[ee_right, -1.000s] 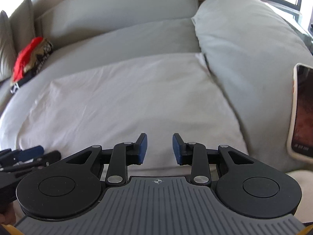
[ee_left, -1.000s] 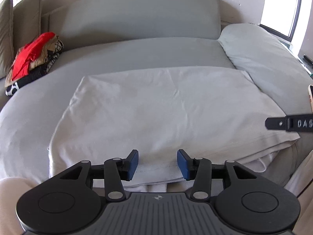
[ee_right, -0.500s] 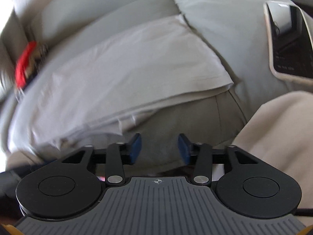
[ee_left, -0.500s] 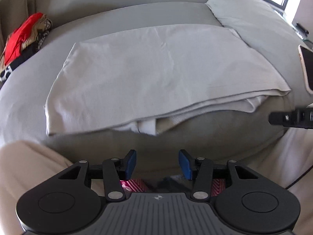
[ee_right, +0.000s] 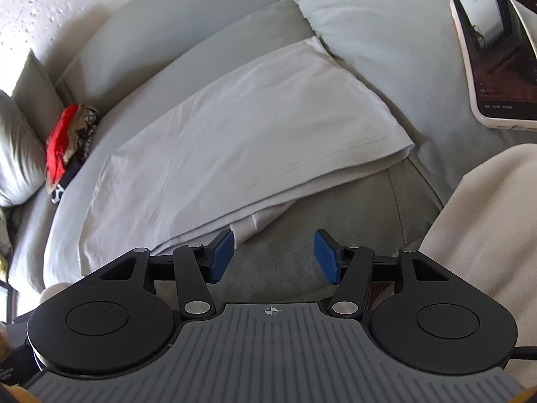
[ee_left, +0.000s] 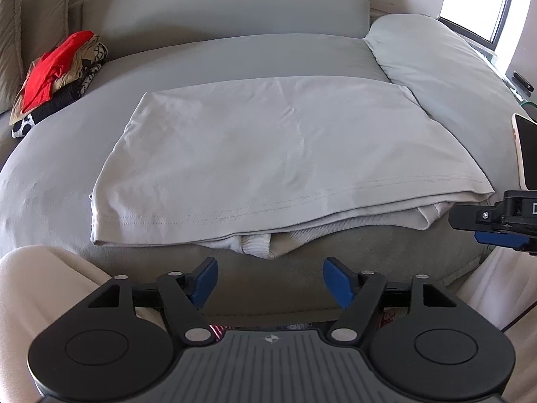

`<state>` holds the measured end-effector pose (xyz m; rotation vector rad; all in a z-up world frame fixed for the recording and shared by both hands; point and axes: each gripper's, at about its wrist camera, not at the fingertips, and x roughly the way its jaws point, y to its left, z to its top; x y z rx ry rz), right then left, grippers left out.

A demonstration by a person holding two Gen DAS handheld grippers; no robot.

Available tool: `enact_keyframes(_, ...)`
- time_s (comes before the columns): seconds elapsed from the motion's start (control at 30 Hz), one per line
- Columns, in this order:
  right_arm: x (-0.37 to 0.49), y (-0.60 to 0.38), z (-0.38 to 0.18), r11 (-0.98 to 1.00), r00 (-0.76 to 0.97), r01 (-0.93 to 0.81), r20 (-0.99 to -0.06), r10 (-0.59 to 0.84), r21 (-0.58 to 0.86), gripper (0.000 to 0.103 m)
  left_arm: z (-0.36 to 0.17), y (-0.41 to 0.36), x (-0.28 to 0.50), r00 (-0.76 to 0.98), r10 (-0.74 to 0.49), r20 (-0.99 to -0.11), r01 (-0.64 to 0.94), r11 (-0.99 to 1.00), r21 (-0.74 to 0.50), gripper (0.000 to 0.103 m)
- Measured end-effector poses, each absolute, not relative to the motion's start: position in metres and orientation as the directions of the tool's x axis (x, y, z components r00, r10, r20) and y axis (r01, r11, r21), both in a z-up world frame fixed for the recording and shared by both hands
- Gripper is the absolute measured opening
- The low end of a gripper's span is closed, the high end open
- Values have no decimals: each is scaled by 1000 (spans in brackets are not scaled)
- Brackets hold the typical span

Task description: Fold clothes

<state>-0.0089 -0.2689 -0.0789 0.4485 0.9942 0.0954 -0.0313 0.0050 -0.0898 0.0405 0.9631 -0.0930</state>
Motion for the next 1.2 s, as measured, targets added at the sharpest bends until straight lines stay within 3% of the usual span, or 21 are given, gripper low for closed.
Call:
enact_keyframes(0.87,-8,-274,-87,881,550,167,-784,289,442,62,-95,8,-26,550,-59,-833,63,998,-29,78)
enact_keyframes(1.07,-10,-317,-89,740,659,320,-700,275,592,64,-85,23,-14,614,-22,-789,-21,999,-44,78)
enact_keyframes(1.2,0,-340,-109,574,638,392,-662,393,718,63,-89,30,4,627,-9,-779,-52,997,-54,77)
